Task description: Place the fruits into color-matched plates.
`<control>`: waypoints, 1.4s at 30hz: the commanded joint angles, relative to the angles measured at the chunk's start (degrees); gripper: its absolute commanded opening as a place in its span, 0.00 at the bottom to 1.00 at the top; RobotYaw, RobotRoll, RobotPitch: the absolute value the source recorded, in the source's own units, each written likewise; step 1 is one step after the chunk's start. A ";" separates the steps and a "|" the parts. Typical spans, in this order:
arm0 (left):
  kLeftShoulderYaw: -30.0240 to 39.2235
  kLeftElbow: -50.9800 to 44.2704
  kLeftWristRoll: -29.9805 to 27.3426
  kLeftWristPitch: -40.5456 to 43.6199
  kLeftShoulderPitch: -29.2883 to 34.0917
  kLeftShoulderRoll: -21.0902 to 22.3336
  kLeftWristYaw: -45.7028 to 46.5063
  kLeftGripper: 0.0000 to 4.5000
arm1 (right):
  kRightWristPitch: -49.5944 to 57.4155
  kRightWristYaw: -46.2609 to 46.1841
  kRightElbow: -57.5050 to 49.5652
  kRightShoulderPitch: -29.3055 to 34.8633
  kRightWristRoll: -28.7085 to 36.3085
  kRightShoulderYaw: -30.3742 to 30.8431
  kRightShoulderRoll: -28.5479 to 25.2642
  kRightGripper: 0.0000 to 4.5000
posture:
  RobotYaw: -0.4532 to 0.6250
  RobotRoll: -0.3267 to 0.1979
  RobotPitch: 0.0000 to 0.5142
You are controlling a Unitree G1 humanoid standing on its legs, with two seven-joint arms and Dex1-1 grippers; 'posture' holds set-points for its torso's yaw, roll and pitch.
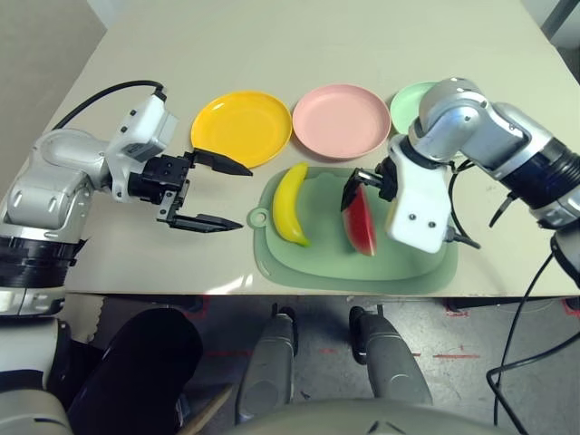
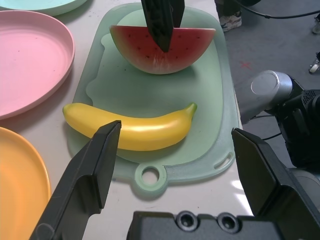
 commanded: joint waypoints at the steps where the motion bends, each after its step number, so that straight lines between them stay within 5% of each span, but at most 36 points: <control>1: -0.19 -0.74 0.44 -0.23 0.73 -0.10 -0.57 1.00 | 0.15 0.23 0.22 1.31 -2.21 -0.69 1.36 0.99 | 0.37 0.62 0.52; 16: -0.26 -0.36 1.01 -1.22 0.43 -0.45 -0.57 1.00 | 0.61 0.23 7.07 2.48 -10.09 -4.45 6.25 0.99 | 0.38 0.62 0.53; 19: -0.22 -0.23 1.14 -1.37 0.39 -0.49 -0.57 1.00 | 1.40 0.23 6.81 2.39 -10.10 -4.56 6.29 0.90 | 0.38 0.62 0.53; 26: -0.56 0.04 1.46 -1.72 0.40 -0.64 -0.57 1.00 | 2.67 0.23 6.12 2.57 -9.44 -4.32 5.80 0.37 | 0.37 0.62 0.54; 42: -1.57 0.94 4.68 -3.25 -0.30 -1.48 -0.57 1.00 | 7.23 0.23 5.24 0.50 -5.64 -3.59 3.96 0.37 | 0.36 0.62 0.55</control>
